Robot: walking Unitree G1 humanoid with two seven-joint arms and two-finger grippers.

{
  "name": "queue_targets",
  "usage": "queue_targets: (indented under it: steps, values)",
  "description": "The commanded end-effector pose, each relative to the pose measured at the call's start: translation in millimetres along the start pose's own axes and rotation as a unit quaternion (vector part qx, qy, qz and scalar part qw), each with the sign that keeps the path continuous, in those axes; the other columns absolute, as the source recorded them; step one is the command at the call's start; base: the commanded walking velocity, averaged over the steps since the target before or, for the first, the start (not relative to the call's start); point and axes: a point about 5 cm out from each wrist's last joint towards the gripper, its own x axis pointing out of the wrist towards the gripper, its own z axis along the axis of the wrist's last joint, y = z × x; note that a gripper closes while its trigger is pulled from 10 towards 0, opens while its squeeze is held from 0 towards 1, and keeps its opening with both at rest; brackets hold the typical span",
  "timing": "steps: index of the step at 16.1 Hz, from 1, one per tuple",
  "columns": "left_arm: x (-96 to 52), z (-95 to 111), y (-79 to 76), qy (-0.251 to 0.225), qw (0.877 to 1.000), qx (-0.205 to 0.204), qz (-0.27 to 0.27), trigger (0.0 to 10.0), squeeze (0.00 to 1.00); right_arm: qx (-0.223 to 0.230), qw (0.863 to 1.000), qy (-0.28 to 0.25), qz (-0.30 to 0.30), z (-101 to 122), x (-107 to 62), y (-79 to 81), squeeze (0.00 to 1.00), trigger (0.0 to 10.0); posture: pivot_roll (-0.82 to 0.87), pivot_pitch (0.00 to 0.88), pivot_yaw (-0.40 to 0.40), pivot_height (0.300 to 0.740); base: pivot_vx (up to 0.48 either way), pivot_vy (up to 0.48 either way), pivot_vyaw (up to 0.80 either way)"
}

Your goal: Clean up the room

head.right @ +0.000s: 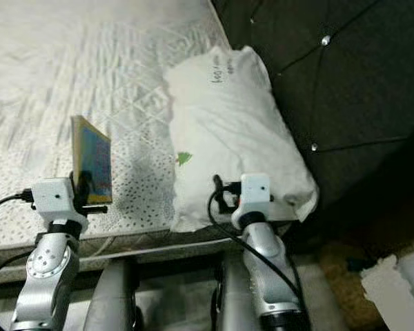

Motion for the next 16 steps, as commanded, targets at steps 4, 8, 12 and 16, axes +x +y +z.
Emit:
queue_targets:
  steps: [4,8,12,16]
  values:
    - [8.4,7,-13.1,-0.003,0.998,-0.065,0.003,10.0,0.00,0.003,1.000,0.008,-0.010,-3,-0.4,-3.6,0.00,10.0,0.05,0.121,-0.022,0.575,0.000,0.000,0.00]
    - [18.1,8,-33.8,0.040,0.984,-0.170,-0.020,10.0,0.00,0.003,1.000,0.010,-0.004,-3,1.1,-4.8,0.00,10.0,0.05,0.114,-0.027,0.575,0.000,0.000,0.00]
    - [-1.5,-5,-40.7,0.121,0.970,-0.211,-0.023,10.0,0.00,-0.013,1.000,0.003,0.002,3,9.6,-9.8,0.00,10.0,0.06,0.111,-0.030,0.575,0.000,0.000,0.00]
    - [-5.5,-7,-35.0,0.159,0.956,-0.244,-0.032,10.0,0.00,-0.021,1.000,0.006,-0.002,2,15.2,-15.6,0.00,10.0,0.08,0.111,-0.043,0.575,0.000,0.000,0.00]
